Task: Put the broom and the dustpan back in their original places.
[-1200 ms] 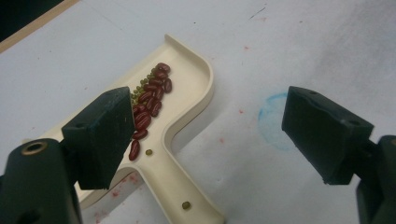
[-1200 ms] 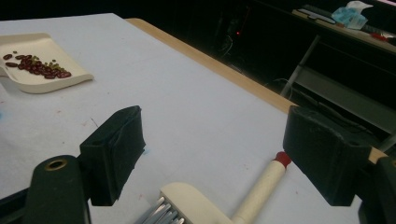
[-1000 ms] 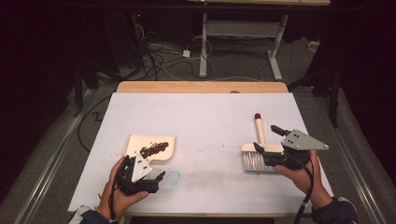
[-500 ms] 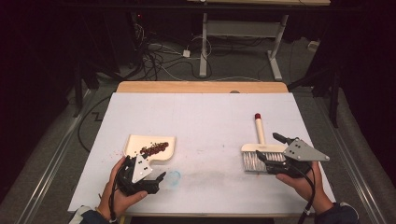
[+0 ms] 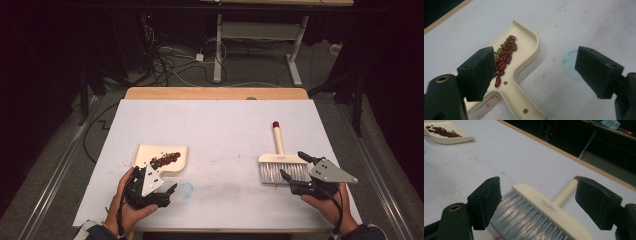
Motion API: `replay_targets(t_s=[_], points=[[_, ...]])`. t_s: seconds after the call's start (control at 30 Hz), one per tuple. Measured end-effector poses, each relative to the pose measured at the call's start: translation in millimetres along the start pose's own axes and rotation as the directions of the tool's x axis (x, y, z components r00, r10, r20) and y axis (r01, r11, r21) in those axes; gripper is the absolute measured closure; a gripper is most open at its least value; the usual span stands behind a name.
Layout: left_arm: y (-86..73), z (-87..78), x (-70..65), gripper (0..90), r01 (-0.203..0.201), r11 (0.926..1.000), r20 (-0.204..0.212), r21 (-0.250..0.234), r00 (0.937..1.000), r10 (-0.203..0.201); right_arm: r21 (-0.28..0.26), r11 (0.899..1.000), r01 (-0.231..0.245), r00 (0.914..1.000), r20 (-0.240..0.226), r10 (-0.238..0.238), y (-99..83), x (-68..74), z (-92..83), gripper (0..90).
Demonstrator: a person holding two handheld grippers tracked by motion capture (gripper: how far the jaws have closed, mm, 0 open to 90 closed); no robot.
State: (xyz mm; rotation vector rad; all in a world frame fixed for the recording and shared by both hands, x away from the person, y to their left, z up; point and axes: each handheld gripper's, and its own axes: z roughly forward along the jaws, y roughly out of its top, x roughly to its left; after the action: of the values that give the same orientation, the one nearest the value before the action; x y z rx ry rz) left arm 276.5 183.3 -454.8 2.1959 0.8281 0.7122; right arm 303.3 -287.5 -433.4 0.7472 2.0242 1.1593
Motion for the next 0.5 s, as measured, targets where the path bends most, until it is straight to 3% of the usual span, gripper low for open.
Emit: replay_targets(t_s=[0.2, 0.5], points=[[0.4, 1.2, -0.1, 16.9, -0.002, 1.0, 0.0, -0.002, 1.0, 0.002, 0.015, 0.999, -0.03, 0.9996, 0.002, 0.03, -16.4, 3.1, -4.1, 21.4], [-0.3, 0.5, -0.2, 16.9, 0.0, 1.0, -0.007, -0.008, 1.0, 0.0, 0.057, 0.998, -0.006, 0.9999, -0.015, 0.007, -35.7, 11.7, -9.3, 21.4]])
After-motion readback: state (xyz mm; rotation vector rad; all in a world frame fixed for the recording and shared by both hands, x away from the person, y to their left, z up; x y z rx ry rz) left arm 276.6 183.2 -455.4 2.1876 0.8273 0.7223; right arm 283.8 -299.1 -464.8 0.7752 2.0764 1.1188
